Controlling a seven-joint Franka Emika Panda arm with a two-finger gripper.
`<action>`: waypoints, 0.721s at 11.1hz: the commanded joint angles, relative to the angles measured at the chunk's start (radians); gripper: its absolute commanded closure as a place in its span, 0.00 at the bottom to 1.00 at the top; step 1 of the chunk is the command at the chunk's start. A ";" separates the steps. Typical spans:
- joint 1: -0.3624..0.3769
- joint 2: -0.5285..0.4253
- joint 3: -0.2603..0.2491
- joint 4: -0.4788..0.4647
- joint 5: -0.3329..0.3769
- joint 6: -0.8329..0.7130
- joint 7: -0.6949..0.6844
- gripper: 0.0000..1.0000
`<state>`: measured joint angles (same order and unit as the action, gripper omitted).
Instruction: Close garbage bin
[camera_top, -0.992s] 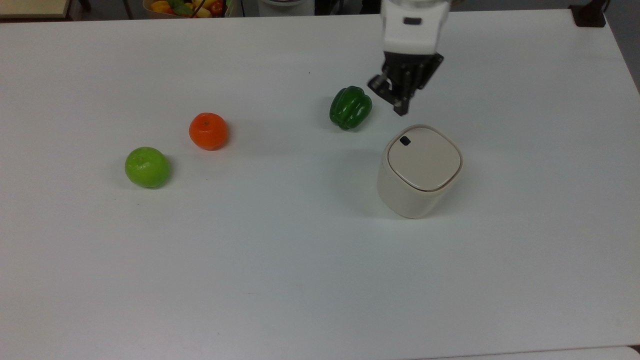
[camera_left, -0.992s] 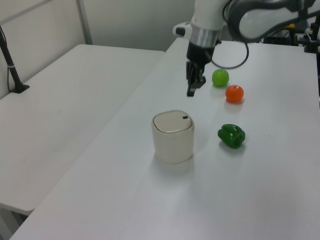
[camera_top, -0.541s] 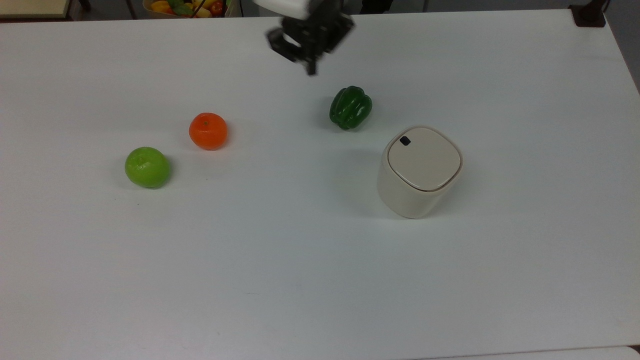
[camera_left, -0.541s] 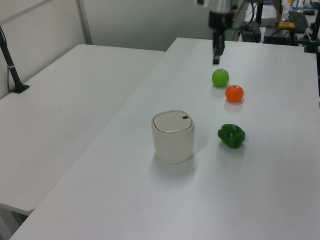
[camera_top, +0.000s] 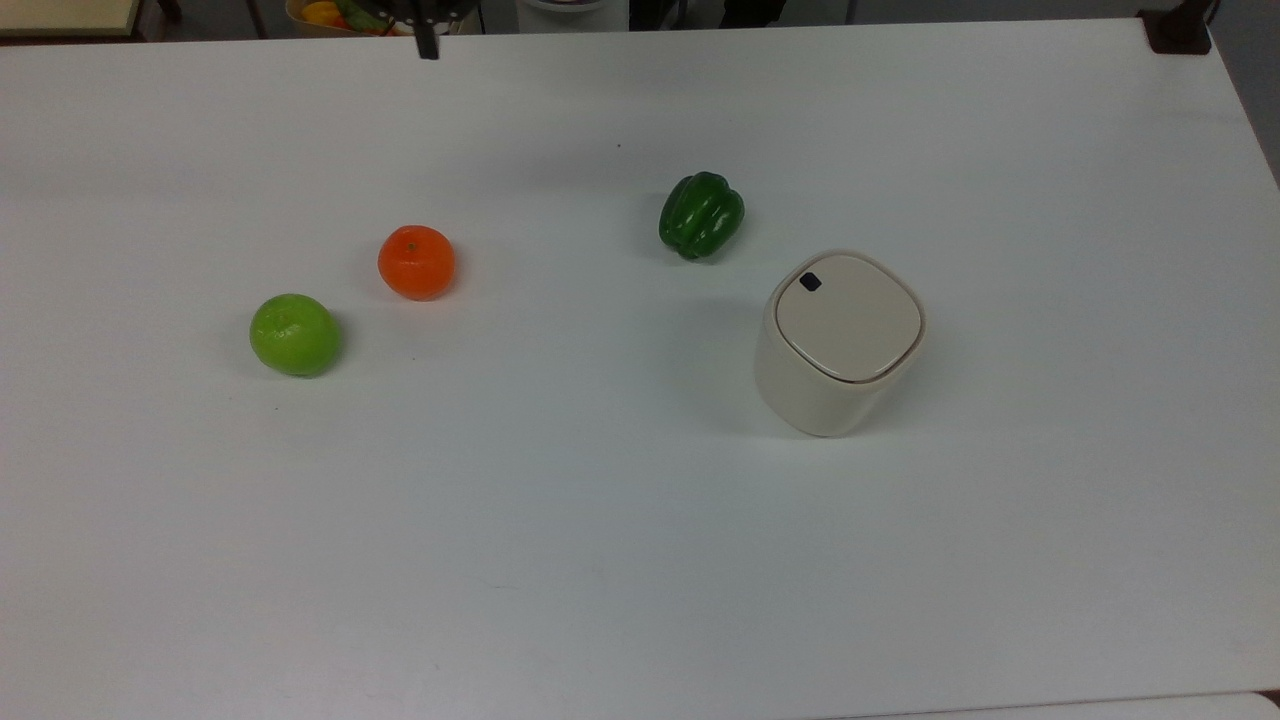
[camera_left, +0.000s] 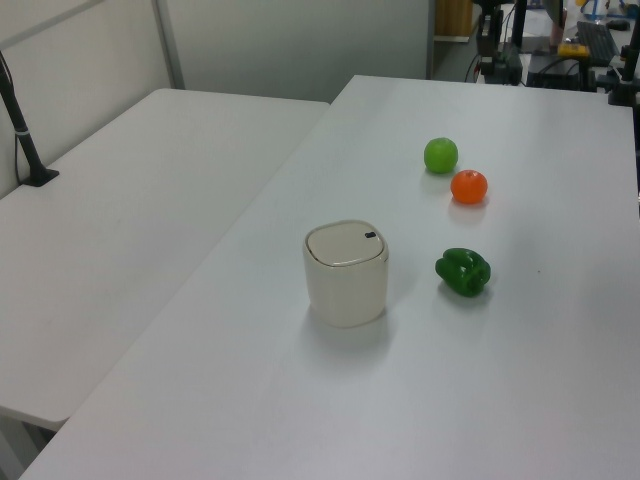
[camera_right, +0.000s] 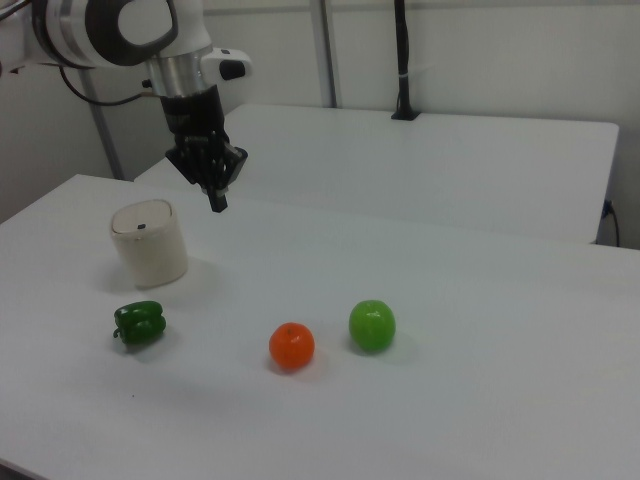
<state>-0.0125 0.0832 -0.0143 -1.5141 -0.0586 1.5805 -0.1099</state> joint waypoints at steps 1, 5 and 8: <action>-0.004 -0.031 0.008 -0.051 -0.037 -0.002 0.055 0.84; -0.003 -0.031 0.010 -0.057 -0.070 -0.011 0.055 0.00; 0.006 -0.031 0.010 -0.055 -0.073 -0.007 0.055 0.00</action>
<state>-0.0165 0.0830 -0.0104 -1.5388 -0.1088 1.5805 -0.0736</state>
